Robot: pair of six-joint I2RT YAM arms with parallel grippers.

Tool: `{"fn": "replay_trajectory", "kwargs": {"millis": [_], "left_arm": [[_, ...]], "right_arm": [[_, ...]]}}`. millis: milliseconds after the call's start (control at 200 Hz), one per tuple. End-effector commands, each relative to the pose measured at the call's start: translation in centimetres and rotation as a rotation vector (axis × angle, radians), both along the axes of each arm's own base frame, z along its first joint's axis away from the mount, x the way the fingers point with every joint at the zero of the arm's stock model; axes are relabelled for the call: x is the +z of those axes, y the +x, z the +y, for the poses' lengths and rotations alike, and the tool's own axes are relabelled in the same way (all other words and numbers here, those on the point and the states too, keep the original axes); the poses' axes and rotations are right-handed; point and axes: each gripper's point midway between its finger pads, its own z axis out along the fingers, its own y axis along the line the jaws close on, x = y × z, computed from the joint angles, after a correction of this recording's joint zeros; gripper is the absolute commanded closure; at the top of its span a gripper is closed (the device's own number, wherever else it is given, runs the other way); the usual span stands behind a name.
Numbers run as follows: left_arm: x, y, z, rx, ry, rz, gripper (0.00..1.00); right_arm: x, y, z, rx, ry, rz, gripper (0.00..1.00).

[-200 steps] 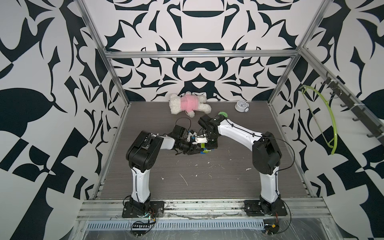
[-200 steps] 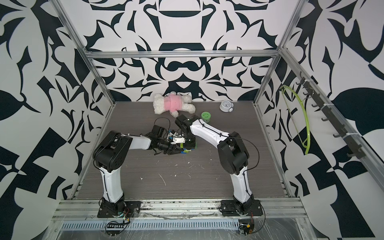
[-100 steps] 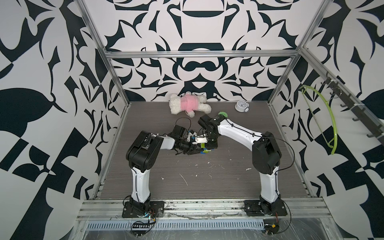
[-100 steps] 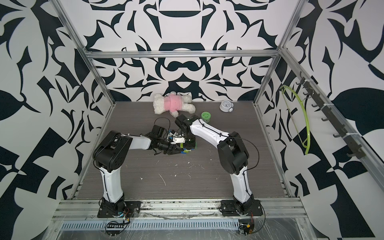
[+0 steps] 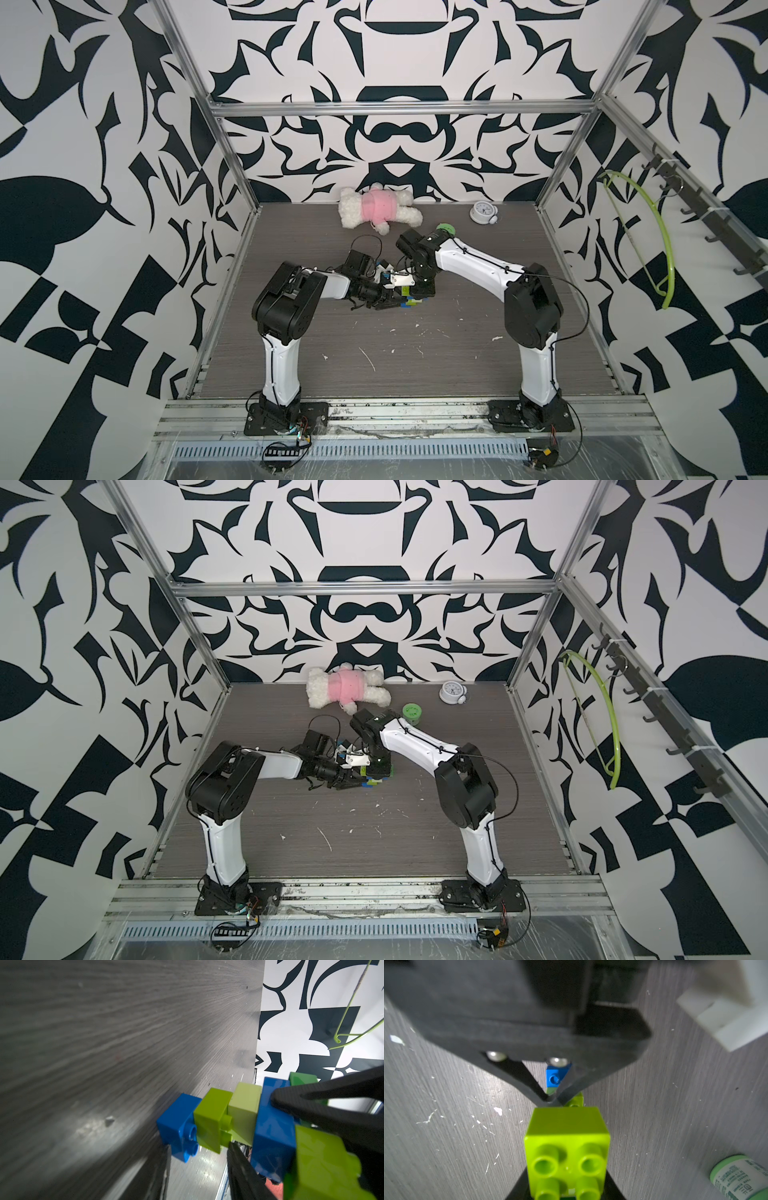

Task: Assemble the letter y with lego
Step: Assemble the lego brick with the lego brick.

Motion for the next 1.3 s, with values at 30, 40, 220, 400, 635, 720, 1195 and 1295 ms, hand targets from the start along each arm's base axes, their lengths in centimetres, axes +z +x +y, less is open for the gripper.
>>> {"fn": "replay_trajectory", "kwargs": {"millis": [30, 40, 220, 400, 635, 720, 1195, 1295], "left_arm": [[-11.3, -4.5, 7.1, 0.115, 0.463, 0.228, 0.54], [-11.3, -4.5, 7.1, 0.115, 0.462, 0.227, 0.54], [-11.3, -4.5, 7.1, 0.115, 0.464, 0.228, 0.54], [-11.2, -4.5, 7.1, 0.114, 0.465, 0.226, 0.54], [-11.2, -4.5, 7.1, 0.113, 0.463, 0.224, 0.54], [-11.2, -4.5, 7.1, 0.112, 0.464, 0.226, 0.54], [-11.2, -4.4, 7.0, 0.109, 0.463, 0.223, 0.54], [-11.3, -4.5, 7.0, 0.109, 0.464, 0.226, 0.54]], "right_arm": [[0.4, -0.4, 0.4, 0.008, 0.035, -0.005, 0.55], [0.4, -0.4, 0.4, 0.009, 0.035, -0.005, 0.55], [0.8, -0.3, 0.6, 0.009, 0.053, -0.024, 0.49], [1.7, 0.0, 0.9, 0.007, 0.092, -0.068, 0.45], [3.0, 0.3, 1.4, 0.000, 0.168, -0.125, 0.40], [3.7, 0.5, 1.6, -0.009, 0.208, -0.144, 0.40], [11.2, 3.6, -2.0, -0.451, 0.797, -0.186, 0.38], [11.9, 3.2, -4.1, -0.542, 0.897, -0.183, 0.38]]}}
